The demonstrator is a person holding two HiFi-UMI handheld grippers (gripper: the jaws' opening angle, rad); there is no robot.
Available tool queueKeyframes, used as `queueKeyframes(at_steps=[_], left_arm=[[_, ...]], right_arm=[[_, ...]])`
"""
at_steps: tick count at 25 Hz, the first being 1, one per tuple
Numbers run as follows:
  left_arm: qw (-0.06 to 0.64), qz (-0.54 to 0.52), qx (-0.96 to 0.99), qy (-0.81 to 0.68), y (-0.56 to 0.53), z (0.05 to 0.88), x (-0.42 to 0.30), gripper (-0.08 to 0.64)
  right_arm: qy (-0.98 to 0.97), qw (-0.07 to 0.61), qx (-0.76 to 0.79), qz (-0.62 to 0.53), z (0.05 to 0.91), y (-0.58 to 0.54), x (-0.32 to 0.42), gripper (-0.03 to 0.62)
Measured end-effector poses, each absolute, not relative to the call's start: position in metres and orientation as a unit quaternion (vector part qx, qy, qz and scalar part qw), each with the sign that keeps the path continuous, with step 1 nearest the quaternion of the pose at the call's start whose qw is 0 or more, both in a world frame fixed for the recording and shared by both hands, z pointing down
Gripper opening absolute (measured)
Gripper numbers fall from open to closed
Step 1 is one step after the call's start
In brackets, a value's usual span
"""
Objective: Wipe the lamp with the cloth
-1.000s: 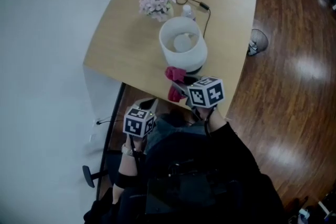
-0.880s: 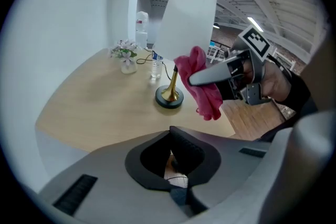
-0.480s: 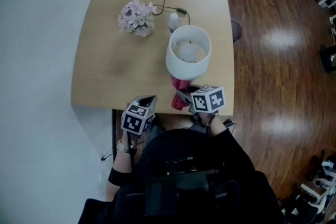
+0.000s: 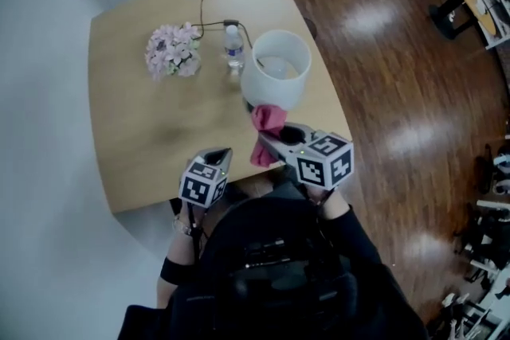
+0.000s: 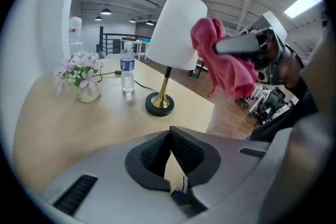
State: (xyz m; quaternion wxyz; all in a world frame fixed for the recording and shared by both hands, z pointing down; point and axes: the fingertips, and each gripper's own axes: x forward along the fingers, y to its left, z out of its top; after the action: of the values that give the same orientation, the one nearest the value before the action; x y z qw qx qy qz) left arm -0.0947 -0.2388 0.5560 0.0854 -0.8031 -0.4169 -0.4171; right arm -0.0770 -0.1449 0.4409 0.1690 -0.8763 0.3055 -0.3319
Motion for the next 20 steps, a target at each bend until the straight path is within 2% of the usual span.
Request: queueKeyframes(at_steps=[7,12,20], left_arm=[[0.092,-0.402,-0.793,-0.448,-0.252,0.546,-0.091,0.002],[0.097,-0.402,-0.797,-0.441,-0.257,0.540,-0.076,0.002],[0.114,-0.428,-0.790,-0.424,-0.260,0.547,-0.052,0.002]], right_arm=[[0.267,0.146,-0.917,-0.260,0.360,-0.139,-0.036,0.129],[0.269,0.210,-0.896,-0.282,0.388,-0.140,-0.035,0.129],[0.267,0.253,-0.867,-0.336,0.457,-0.138,-0.037,0.129]])
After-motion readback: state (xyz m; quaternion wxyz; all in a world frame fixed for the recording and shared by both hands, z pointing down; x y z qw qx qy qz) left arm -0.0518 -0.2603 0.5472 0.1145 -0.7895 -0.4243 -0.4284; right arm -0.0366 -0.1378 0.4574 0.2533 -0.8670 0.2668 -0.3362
